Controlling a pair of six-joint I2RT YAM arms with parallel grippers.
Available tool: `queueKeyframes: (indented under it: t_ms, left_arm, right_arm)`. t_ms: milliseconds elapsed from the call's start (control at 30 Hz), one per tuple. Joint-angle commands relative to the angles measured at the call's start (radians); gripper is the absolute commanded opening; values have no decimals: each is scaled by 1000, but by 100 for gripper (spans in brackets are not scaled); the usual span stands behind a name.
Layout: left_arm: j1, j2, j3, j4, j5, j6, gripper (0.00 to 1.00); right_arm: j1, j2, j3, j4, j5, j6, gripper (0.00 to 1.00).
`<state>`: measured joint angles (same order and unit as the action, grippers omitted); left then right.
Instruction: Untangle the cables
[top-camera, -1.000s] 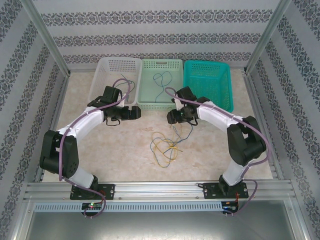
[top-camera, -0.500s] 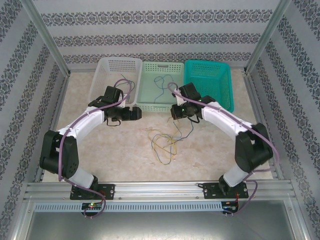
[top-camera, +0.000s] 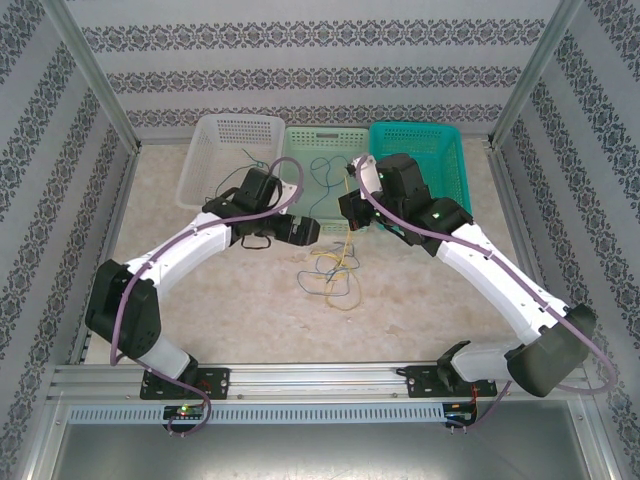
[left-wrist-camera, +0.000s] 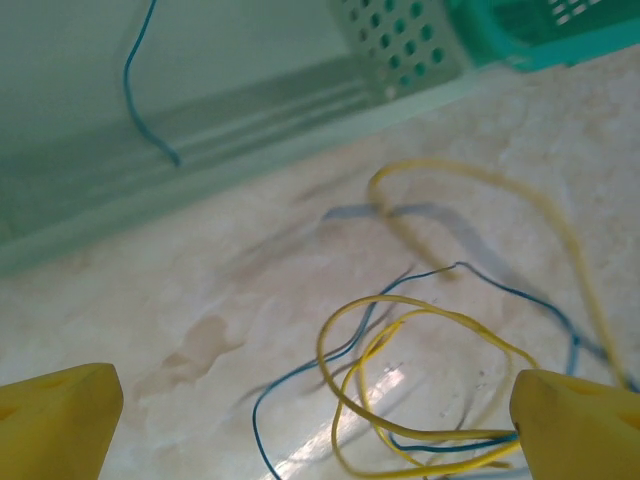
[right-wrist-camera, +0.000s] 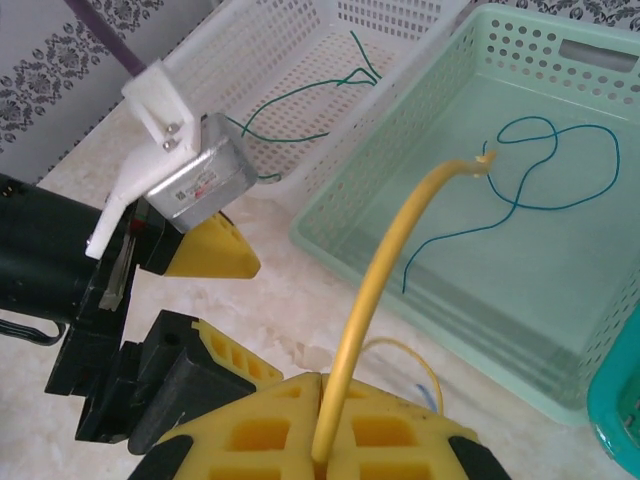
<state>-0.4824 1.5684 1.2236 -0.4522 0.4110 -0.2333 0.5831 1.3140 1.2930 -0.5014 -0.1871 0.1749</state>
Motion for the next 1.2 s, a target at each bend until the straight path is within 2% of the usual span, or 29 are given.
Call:
queueKeyframes:
  t_ms: [0,300,400,500,700,967,1167]
  left_arm:
    - [-11,36,28,51,57,22,100]
    - [-56,58,8,174,208,-6,100]
    - [-71,82,14,194,213,-13,100]
    - [-70,113,31,200,208,-42,99]
    - [-70,180,71,211,248,-121,95]
    - [-71,211,62,367,310,-257,93]
    - [-70,212,55,400,338,-283,93]
  right_arm:
    - [5,-26,-22,9,15,-12,0]
    - [-6,-74,-71,106,14,31,0]
    - [-31,-88,-104,185,-69,80,0]
    - [-34,-102,-130,231,-97,83,0]
    - [-35,-148,-187,308,-114,77,0]
    - [-37,-221,-276,422,-151,75,0]
    - [-36,-253,-300,425,-129,64,0]
